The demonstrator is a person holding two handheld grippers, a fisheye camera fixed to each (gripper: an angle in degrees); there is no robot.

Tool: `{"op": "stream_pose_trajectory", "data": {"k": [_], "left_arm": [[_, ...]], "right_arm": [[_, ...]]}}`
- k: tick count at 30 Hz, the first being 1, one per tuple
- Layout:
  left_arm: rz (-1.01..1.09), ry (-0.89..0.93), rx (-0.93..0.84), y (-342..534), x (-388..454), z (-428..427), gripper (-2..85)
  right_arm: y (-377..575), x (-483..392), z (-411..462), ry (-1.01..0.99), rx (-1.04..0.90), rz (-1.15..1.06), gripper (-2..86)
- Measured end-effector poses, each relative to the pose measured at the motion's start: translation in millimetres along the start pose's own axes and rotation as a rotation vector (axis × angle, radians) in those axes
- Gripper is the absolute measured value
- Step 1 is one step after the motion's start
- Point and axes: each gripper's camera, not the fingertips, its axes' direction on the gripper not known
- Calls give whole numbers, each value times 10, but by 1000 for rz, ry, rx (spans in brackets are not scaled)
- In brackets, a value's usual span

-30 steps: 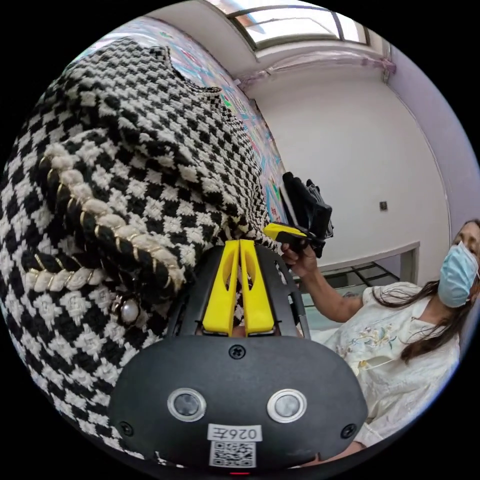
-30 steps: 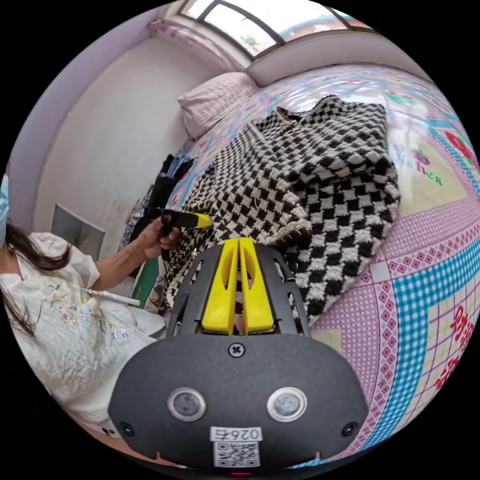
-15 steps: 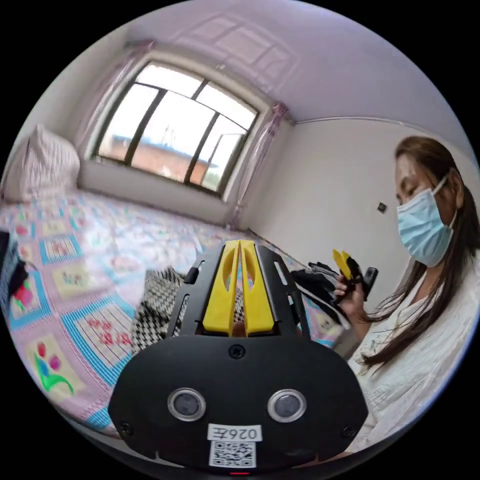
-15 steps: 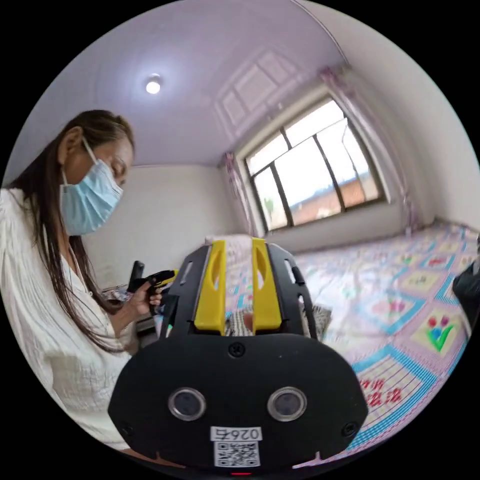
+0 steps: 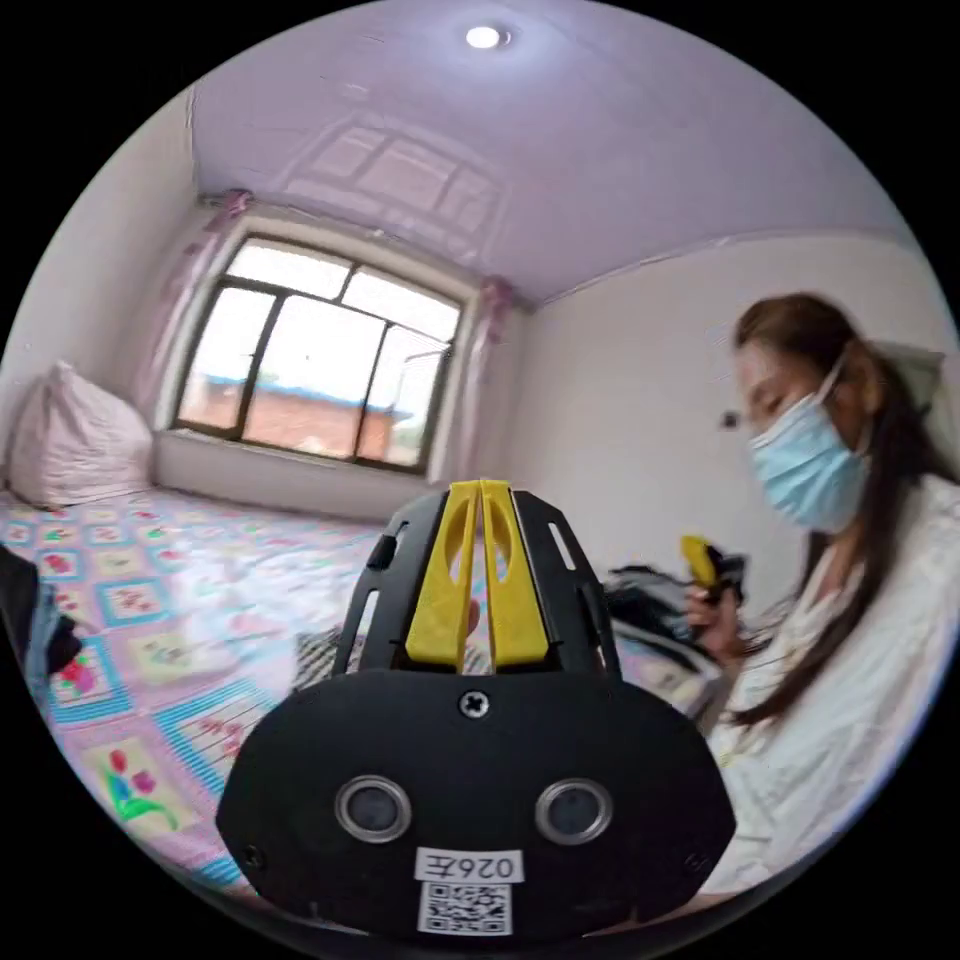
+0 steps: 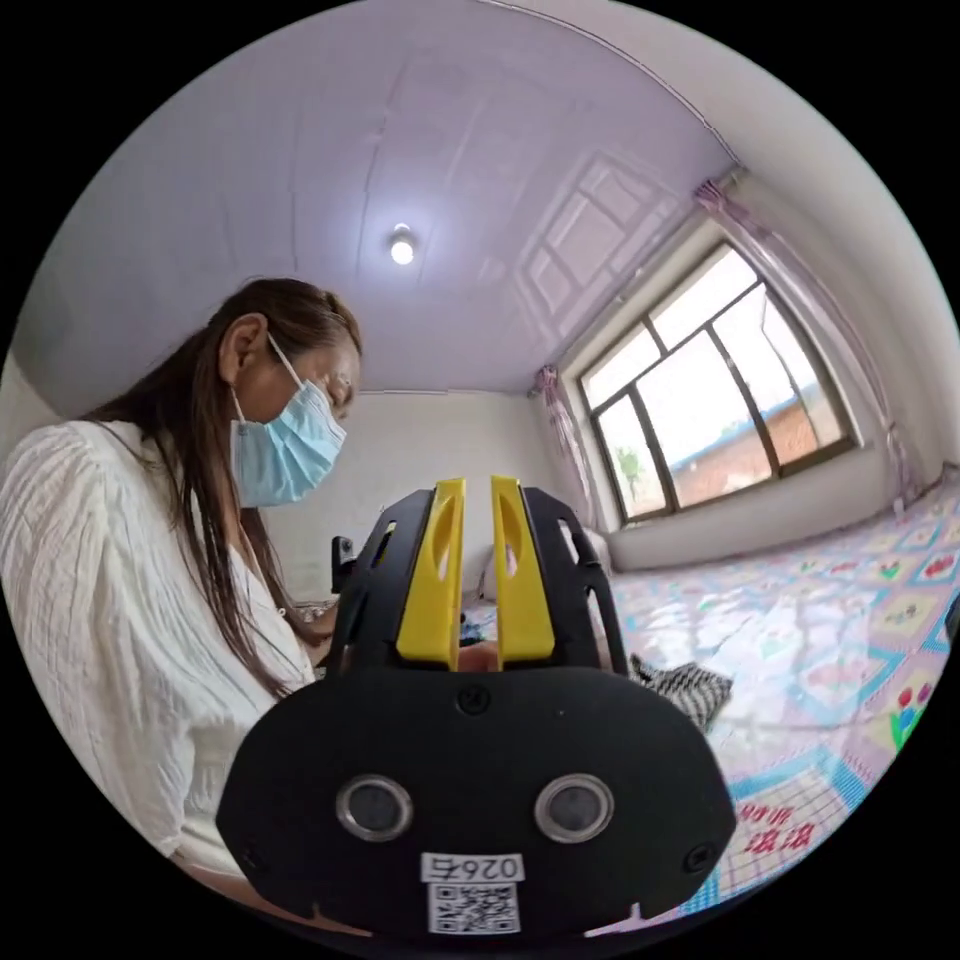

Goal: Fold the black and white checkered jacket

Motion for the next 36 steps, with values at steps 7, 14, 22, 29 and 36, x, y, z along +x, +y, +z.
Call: {"op": "stream_pose_trajectory", "data": {"k": [7,14,22,29,36], "left_arm": [[-106,-309,-533,592,-899,1175,67],[-279,-269,-714,1154,-1999,2139,93],[-445,-268,-897,1321,-2890,2572,50],[-434,-301,-746,793,-2966,1224,95],[-727,-200,-862,1151,-2934,340,143]], "right_arm": [[665,763,598,231,-372,272,-9],[1497,1454,1128,316,-572,541,-9],[2279,2092,1594,579,-892,764,-8],[1852,2073,953,674,-757,777,16],[2014,2333,507,513,-756,959,77]]}}
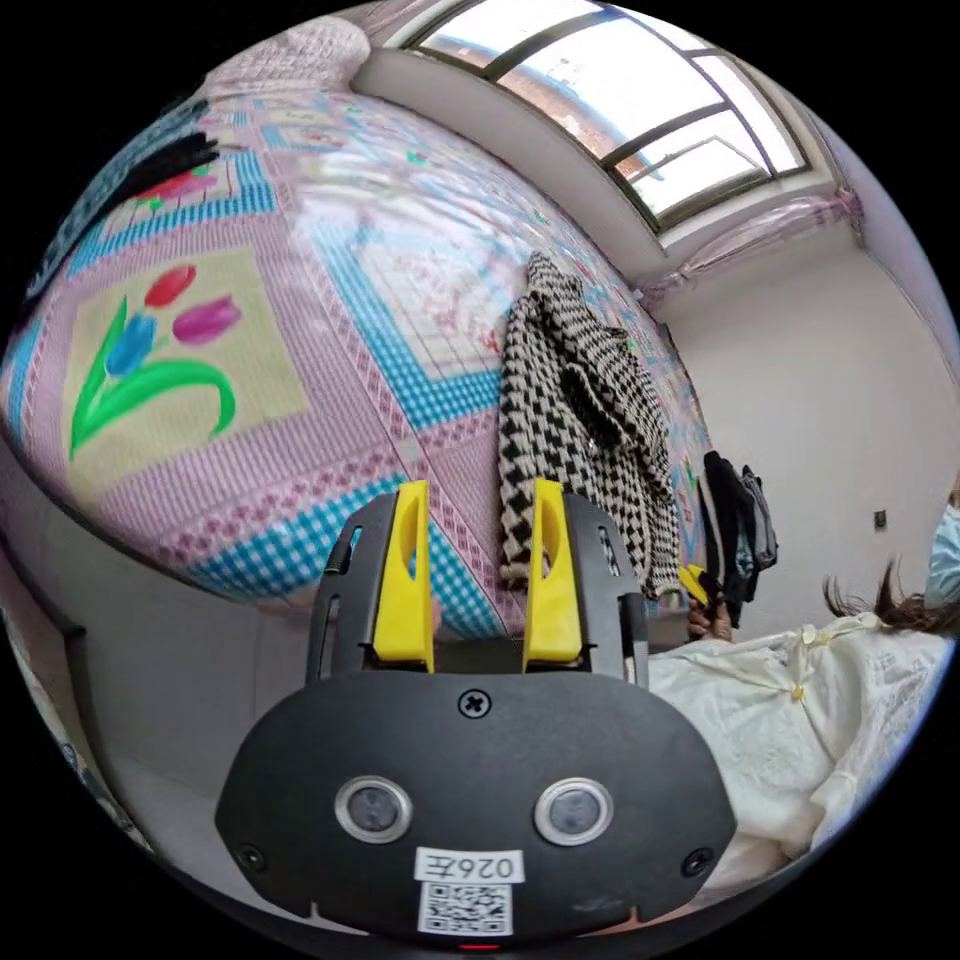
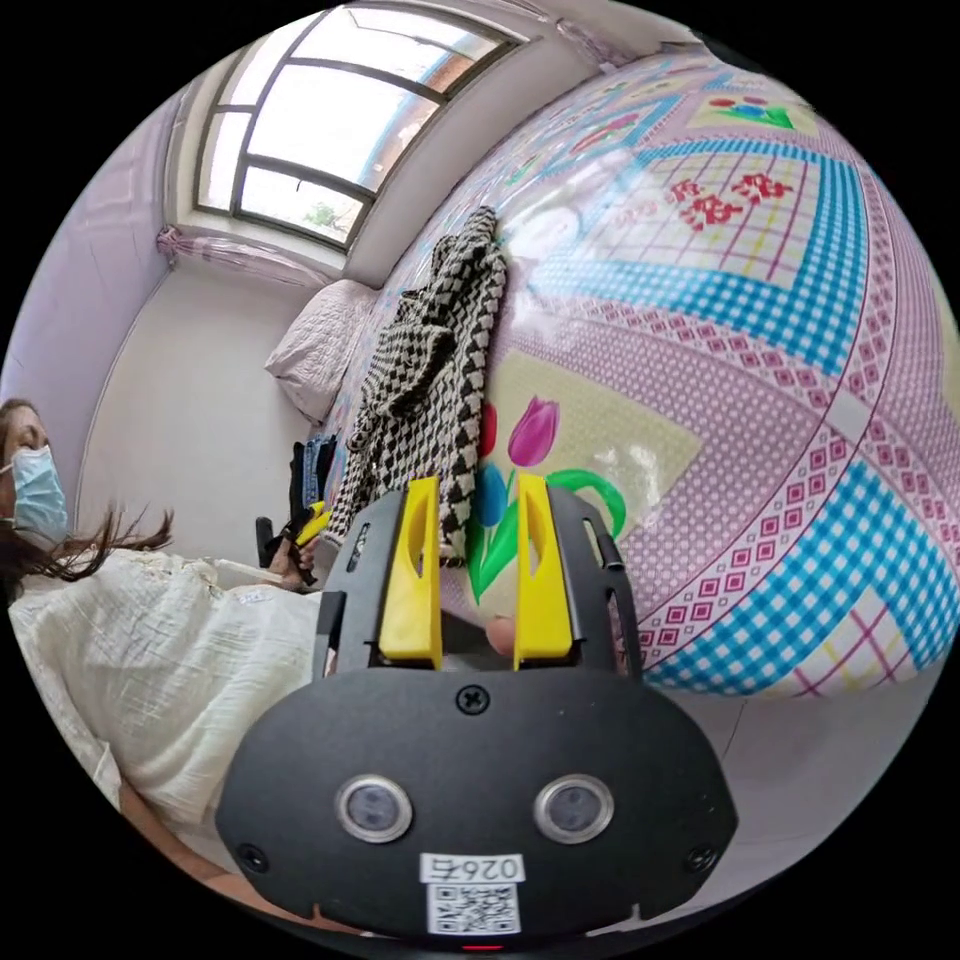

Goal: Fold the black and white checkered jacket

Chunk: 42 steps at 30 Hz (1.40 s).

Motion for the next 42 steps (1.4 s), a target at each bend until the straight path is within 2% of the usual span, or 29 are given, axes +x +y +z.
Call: {"op": "stream_pose_trajectory", "data": {"k": [9,13,15,20,27,30,34,37,39,42], "left_arm": [[74,138,4,-261,12,-135,169],[102,126,-12,-425,-14,-205,116],[105,163,-91,-542,-40,-162,65],[-3,315,-118,-655,-242,-252,51],[-145,458,-14,-641,-705,-563,51],[-150,484,-13,-728,-771,-642,51],[-163,490,-26,-813,-847,-783,51],[-175,526,3,-825,-940,-911,50],[-203,575,24,-809,-1021,-973,47],[-215,646,39,-783,-1083,-1071,44]], "right_arm": [[-432,206,271,-235,-127,-46,62],[-649,227,271,-256,-148,-66,62],[-727,278,263,-276,-158,-55,61],[-810,386,143,-254,-208,-55,76],[-748,569,-444,-188,-40,-14,111],[-905,532,-362,-170,-115,-50,99],[-1029,346,-20,-263,-368,-160,76],[-993,482,-92,-266,-284,-77,19],[-937,678,-130,-281,-257,24,2],[-782,810,-332,-293,-178,48,-6]]}}
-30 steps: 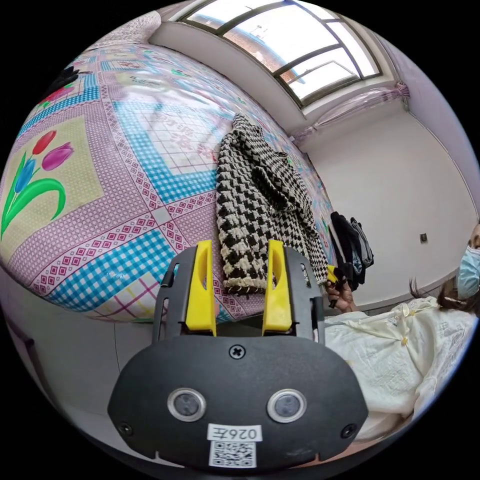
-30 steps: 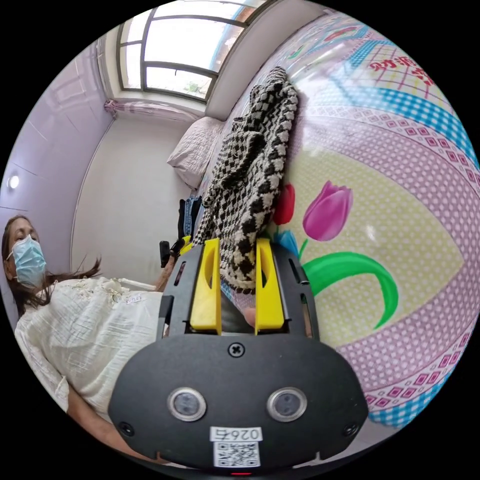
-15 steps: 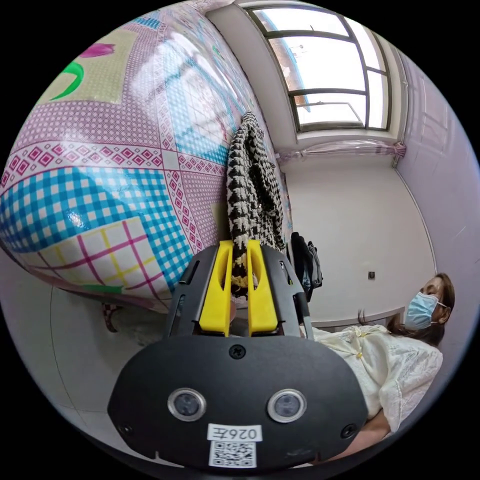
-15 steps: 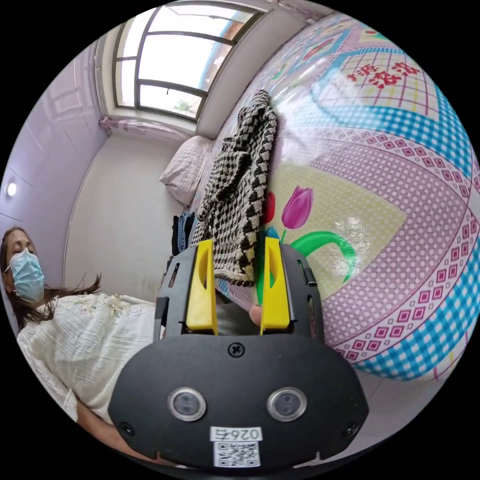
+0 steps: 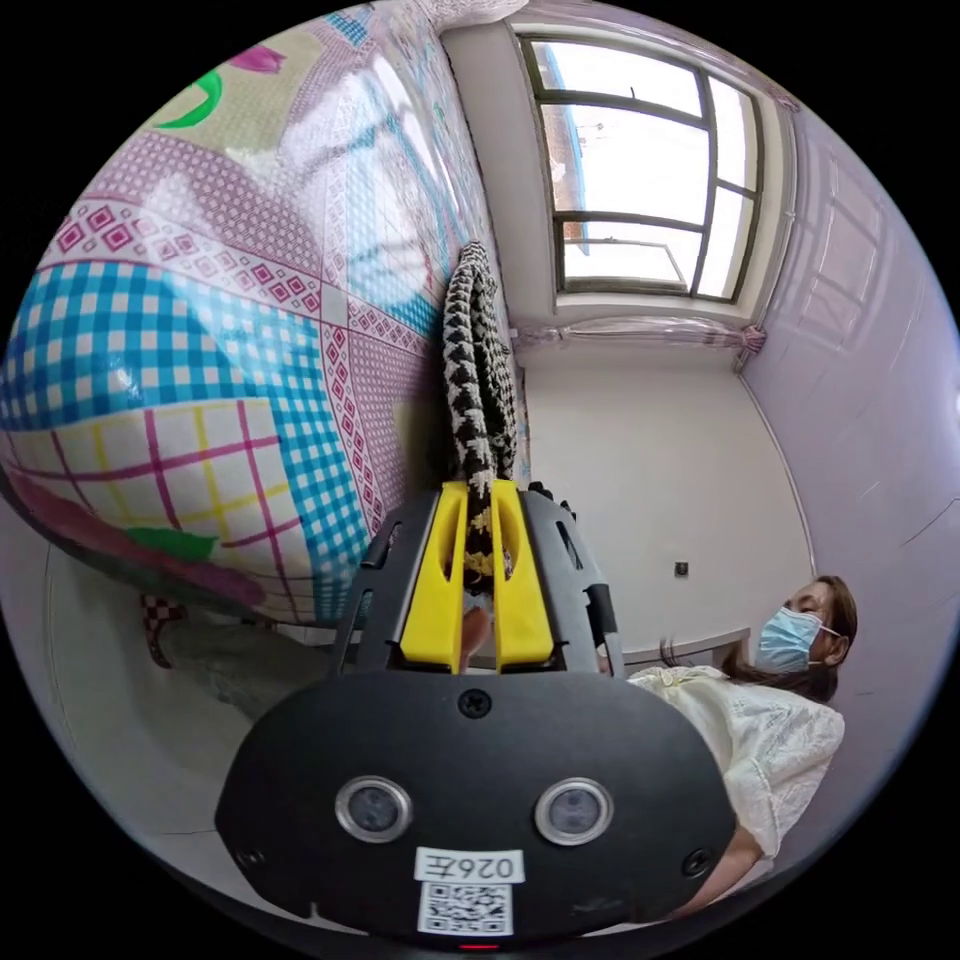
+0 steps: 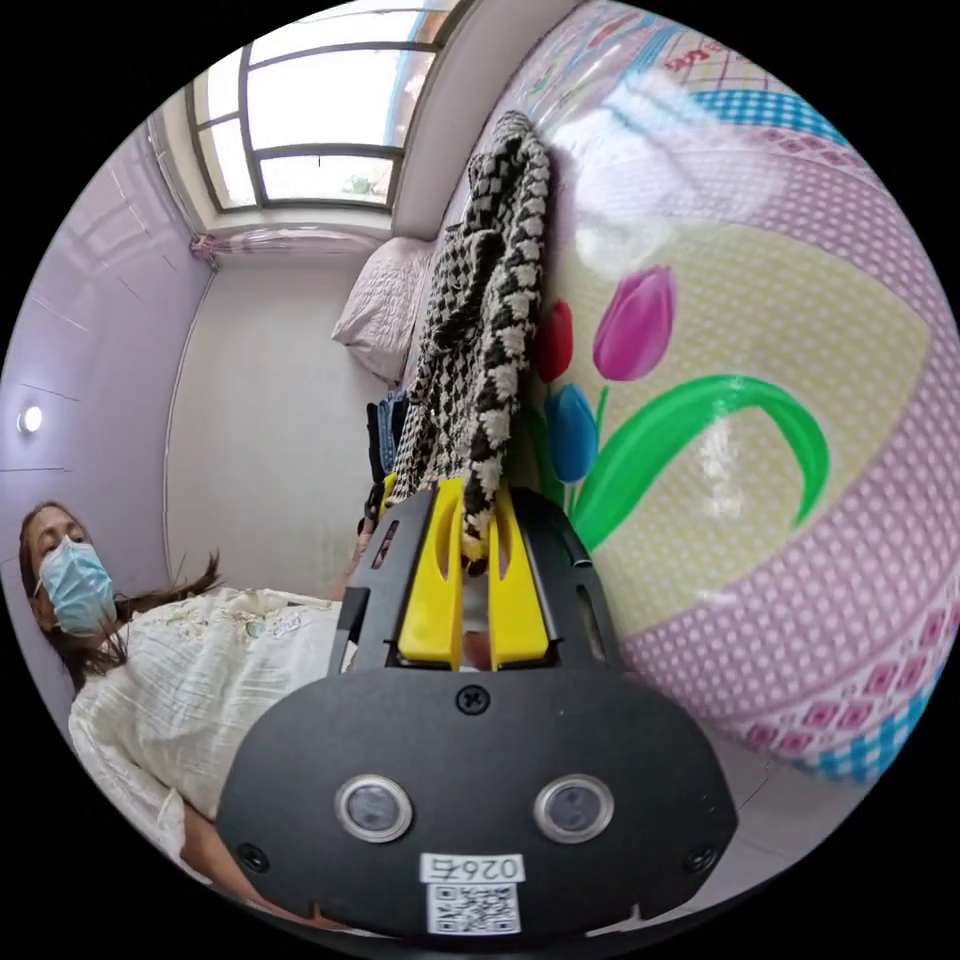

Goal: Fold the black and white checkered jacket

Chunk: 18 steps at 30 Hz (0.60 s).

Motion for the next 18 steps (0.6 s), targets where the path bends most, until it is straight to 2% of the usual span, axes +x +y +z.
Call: {"op": "stream_pose_trajectory", "data": {"k": [4,12,18], "left_arm": [[-8,33,-34,75,61,-112,42],[-45,124,-95,571,442,-490,42],[48,208,-84,414,909,-550,42]], "right_arm": [[270,-94,-226,0,62,-44,-9],[922,-314,-418,-73,0,-56,-9],[912,-763,-764,-95,50,-125,-9]]}}
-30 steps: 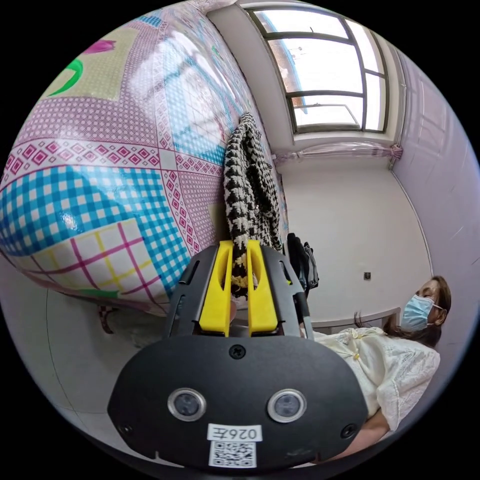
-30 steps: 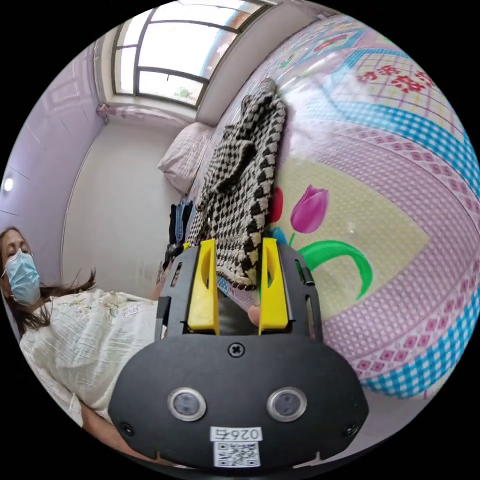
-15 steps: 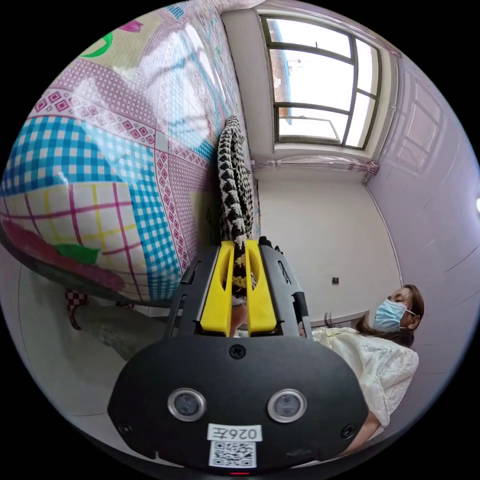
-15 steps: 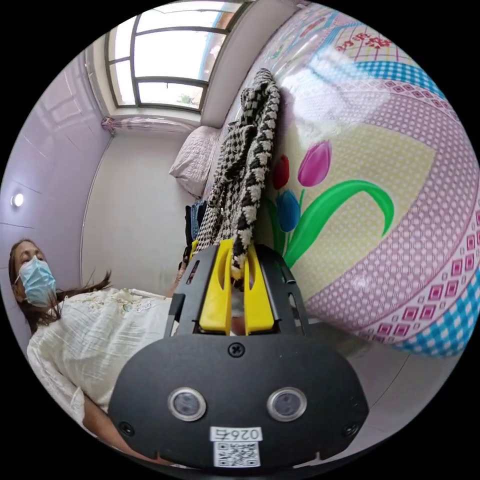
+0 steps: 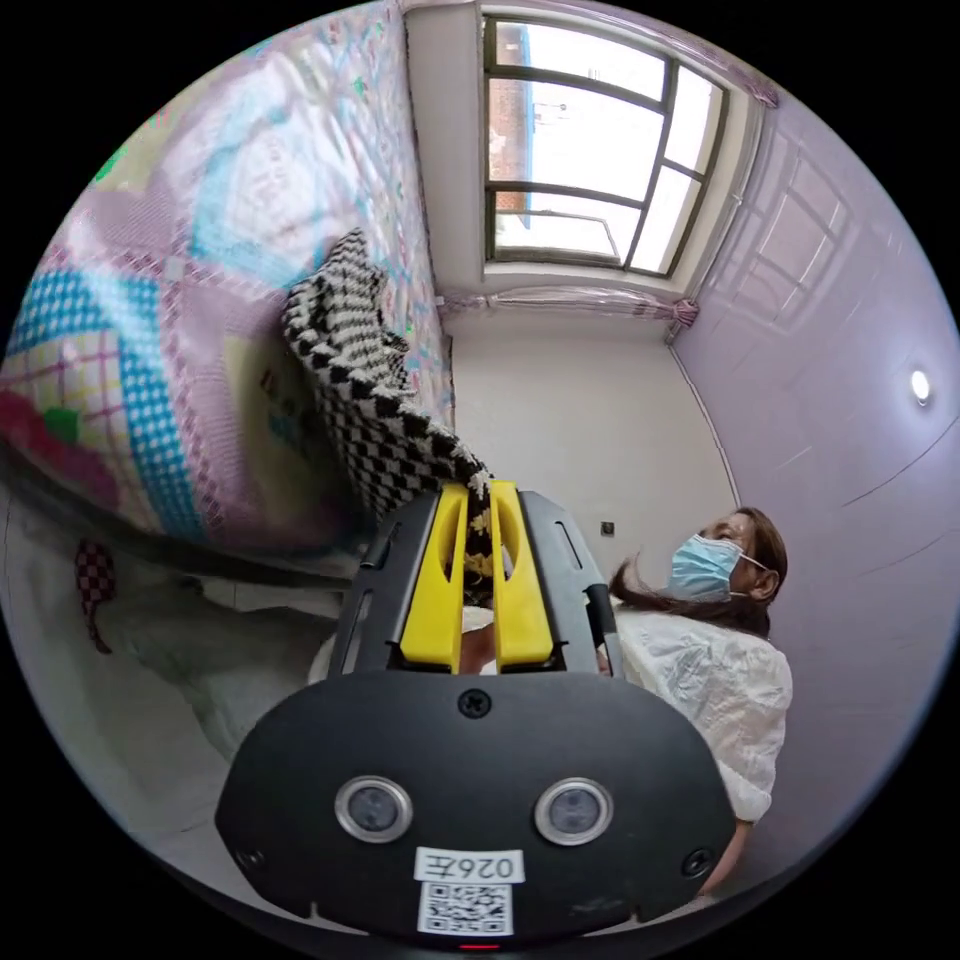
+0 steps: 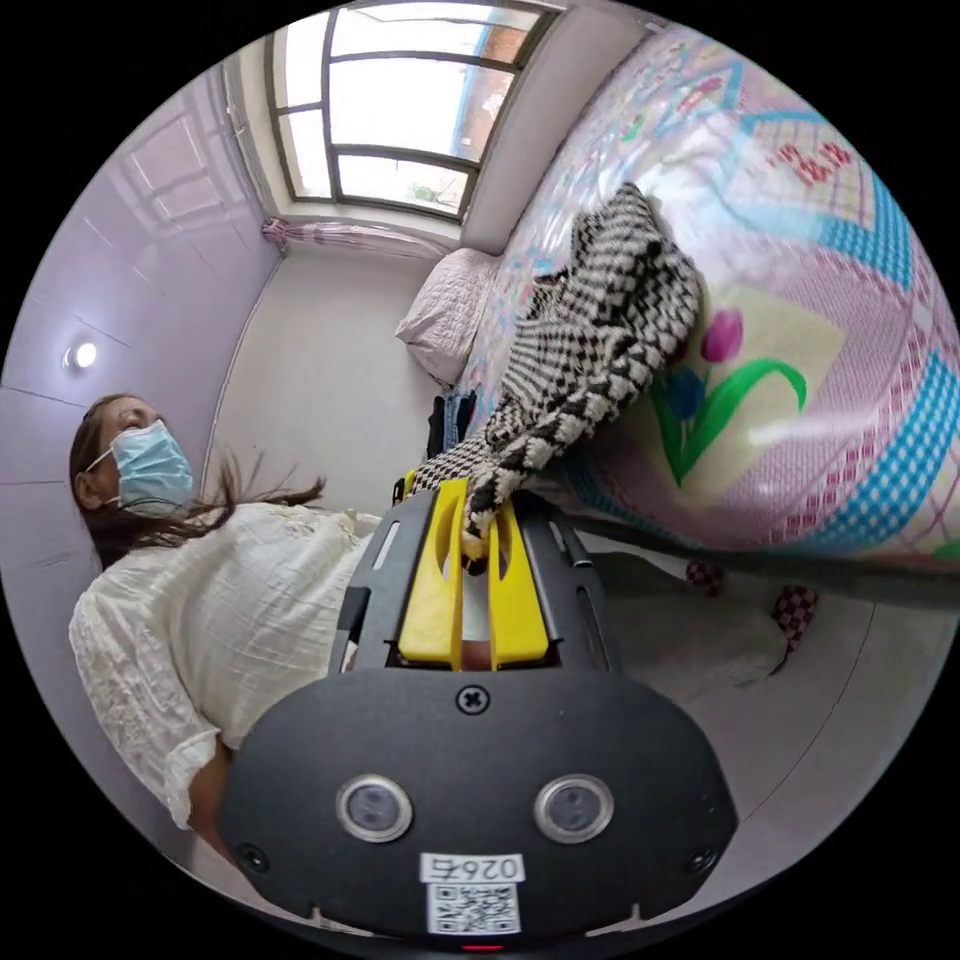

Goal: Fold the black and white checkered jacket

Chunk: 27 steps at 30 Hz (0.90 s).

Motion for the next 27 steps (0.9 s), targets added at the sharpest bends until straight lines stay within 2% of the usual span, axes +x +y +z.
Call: {"op": "stream_pose_trajectory", "data": {"k": [4,8,13,17,20,23,25,27], "left_arm": [[61,81,-9,-498,153,222,43],[72,92,-67,-1251,139,617,44],[-18,73,-48,-2044,-296,1013,46],[-122,-7,59,-2524,-882,1190,64],[-219,-25,109,-2603,-1283,1190,112],[-231,128,166,-2436,-1469,1082,109],[-197,118,174,-2297,-1435,965,76],[-74,34,162,-2067,-1199,913,3]], "right_arm": [[-602,-211,14,-17,30,-89,-8],[-1304,-123,165,-23,39,-67,-7],[-2398,324,603,35,13,33,-2],[-2975,789,917,19,25,160,28],[-3261,1160,1059,59,26,260,67],[-3181,1230,987,37,131,261,83],[-2986,1127,946,34,161,214,75],[-2808,935,1004,90,155,136,59]]}}
